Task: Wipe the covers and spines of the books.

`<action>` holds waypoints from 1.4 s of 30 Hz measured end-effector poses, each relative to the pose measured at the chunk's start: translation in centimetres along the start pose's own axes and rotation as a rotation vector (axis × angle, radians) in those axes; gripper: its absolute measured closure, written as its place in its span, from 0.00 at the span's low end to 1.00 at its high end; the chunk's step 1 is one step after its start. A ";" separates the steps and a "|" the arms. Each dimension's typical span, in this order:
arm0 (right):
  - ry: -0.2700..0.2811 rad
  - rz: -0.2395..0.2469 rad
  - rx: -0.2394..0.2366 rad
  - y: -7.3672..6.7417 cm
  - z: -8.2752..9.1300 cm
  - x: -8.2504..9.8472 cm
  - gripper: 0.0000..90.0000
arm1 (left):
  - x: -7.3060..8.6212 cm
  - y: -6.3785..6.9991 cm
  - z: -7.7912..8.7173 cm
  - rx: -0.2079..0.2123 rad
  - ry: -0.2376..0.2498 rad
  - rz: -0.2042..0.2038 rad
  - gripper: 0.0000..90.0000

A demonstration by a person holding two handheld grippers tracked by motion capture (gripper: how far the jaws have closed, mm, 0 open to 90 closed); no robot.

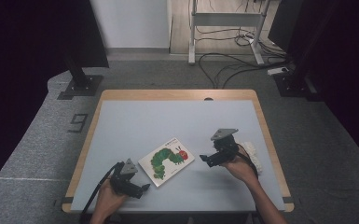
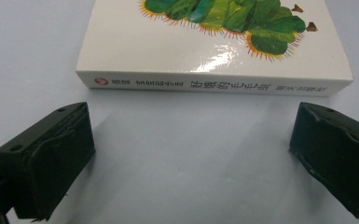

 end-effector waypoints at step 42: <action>-0.025 -0.035 -0.266 -2.8 -10.3 -2.6 0.00 | -0.8 0.4 -0.8 0.023 0.001 -0.017 0.00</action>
Point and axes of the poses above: each handheld gripper's, and its own axes: z roughly backward along the jaws, x roughly out of its underside, y roughly to its right, the point moved 1 cm from there along -z, roughly forward along the jaws, and after that the axes turned 1 degree about -x, right-handed, at the moved point
